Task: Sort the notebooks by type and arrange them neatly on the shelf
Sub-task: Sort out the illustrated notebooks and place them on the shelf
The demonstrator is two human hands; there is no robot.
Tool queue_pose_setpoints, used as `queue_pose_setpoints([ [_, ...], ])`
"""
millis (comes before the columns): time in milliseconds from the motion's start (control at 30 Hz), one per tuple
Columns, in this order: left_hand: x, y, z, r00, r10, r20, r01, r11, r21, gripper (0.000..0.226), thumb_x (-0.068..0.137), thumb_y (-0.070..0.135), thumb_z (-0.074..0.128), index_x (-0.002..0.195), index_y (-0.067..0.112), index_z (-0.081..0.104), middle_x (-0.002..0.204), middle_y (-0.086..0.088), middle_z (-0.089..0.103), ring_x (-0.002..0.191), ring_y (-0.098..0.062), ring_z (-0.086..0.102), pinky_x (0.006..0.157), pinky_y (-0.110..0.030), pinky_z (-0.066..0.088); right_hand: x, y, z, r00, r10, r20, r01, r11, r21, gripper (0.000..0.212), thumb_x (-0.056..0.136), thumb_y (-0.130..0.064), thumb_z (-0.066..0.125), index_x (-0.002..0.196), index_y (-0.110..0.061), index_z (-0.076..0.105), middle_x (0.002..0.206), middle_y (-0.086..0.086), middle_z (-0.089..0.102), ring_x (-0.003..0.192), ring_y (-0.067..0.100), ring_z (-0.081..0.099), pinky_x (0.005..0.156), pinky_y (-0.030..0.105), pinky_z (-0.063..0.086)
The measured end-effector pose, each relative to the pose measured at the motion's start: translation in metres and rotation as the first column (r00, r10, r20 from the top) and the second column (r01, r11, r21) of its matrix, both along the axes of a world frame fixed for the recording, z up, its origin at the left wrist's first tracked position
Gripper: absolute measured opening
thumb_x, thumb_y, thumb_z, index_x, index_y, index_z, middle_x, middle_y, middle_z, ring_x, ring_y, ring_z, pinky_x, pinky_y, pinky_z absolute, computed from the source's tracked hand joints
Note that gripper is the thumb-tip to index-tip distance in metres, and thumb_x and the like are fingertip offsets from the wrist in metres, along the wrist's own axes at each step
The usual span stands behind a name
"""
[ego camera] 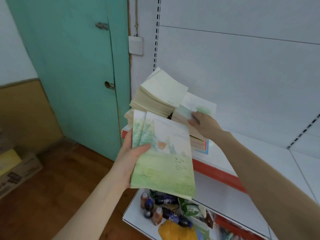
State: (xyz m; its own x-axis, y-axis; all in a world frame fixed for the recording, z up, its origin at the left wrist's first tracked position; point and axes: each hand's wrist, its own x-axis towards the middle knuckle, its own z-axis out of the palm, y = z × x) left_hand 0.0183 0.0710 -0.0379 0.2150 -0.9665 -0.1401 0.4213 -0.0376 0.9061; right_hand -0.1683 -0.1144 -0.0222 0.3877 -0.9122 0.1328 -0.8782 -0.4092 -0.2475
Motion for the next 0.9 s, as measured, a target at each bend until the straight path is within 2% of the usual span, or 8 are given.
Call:
queue_pose_setpoints([
  [233,-0.006,-0.002,-0.010,0.999,-0.025,-0.042,0.027,0.999,0.033,0.049,0.090,0.004,0.053,0.110,0.049,0.050,0.107,0.001,0.065,0.092,-0.026,0.066,0.059,-0.038,0.055,-0.021,0.035,0.018,0.975,-0.031,0.221,0.021,0.999,0.045,0.039,0.100,-0.033,0.030,0.117,-0.009,0.056,0.109,0.014,0.061,0.089,0.024,0.052,0.072,0.027,0.037],
  [333,-0.010,-0.006,-0.014,0.997,-0.005,-0.082,0.009,0.999,0.049,0.048,0.090,0.012,0.056,0.125,0.044,0.047,0.111,-0.001,0.065,0.095,-0.027,0.065,0.062,-0.040,0.055,-0.032,0.079,0.017,0.949,0.010,0.316,-0.012,1.000,0.003,0.038,0.099,-0.031,0.034,0.128,-0.015,0.053,0.123,0.007,0.060,0.106,0.023,0.056,0.081,0.017,0.038],
  [400,-0.017,-0.008,-0.013,0.993,-0.004,-0.120,0.009,0.999,0.038,0.049,0.083,0.025,0.063,0.126,0.040,0.047,0.112,-0.002,0.066,0.095,-0.027,0.066,0.067,-0.042,0.055,-0.029,0.129,0.010,0.963,0.173,0.205,-0.153,0.982,-0.108,0.037,0.100,-0.029,0.036,0.130,-0.015,0.053,0.132,0.000,0.055,0.122,0.016,0.051,0.093,0.010,0.030],
  [500,-0.026,-0.010,-0.013,0.983,-0.051,-0.177,0.051,0.999,-0.005,0.065,0.067,0.029,0.070,0.128,0.034,0.047,0.116,-0.005,0.065,0.100,-0.029,0.065,0.072,-0.047,0.055,-0.019,0.182,0.002,0.926,0.377,-0.018,-0.371,0.902,-0.219,0.045,0.102,-0.033,0.026,0.115,-0.016,0.065,0.118,-0.002,0.064,0.107,0.010,0.062,0.091,0.012,0.041],
  [633,-0.024,-0.011,-0.018,0.996,0.005,-0.093,-0.003,1.000,0.016,0.064,0.080,-0.001,0.062,0.128,0.036,0.044,0.111,-0.001,0.065,0.091,-0.024,0.065,0.064,-0.035,0.053,-0.025,0.155,0.013,0.908,0.373,0.188,-0.402,0.904,0.148,0.036,0.096,-0.031,0.042,0.126,-0.017,0.057,0.130,-0.014,0.051,0.112,-0.012,0.042,0.088,-0.007,0.023],
  [700,-0.018,-0.010,-0.020,0.995,0.009,-0.097,-0.007,1.000,0.029,0.064,0.083,-0.003,0.059,0.129,0.038,0.043,0.110,0.001,0.065,0.091,-0.023,0.064,0.065,-0.035,0.052,-0.027,0.110,0.017,0.935,0.195,0.297,-0.222,0.973,0.060,0.033,0.096,-0.026,0.047,0.123,-0.013,0.059,0.128,-0.002,0.058,0.115,0.006,0.052,0.086,-0.001,0.029],
  [800,-0.009,-0.006,-0.020,0.995,0.013,-0.095,-0.010,0.999,0.037,0.063,0.083,-0.003,0.058,0.129,0.038,0.045,0.105,0.003,0.067,0.090,-0.023,0.066,0.066,-0.037,0.053,-0.014,0.042,0.016,0.996,-0.030,0.089,0.029,1.000,0.004,0.049,0.098,-0.033,0.042,0.141,-0.011,0.035,0.147,0.004,0.037,0.135,0.021,0.033,0.106,0.024,0.024],
  [900,-0.001,-0.003,-0.019,0.995,0.007,-0.101,-0.005,1.000,0.028,0.060,0.083,-0.002,0.058,0.126,0.039,0.048,0.106,0.002,0.068,0.090,-0.024,0.068,0.063,-0.038,0.055,-0.009,0.004,0.005,0.998,-0.066,-0.023,0.067,0.996,0.055,0.046,0.099,-0.036,0.038,0.137,-0.012,0.038,0.138,0.008,0.044,0.126,0.027,0.040,0.100,0.033,0.032],
])
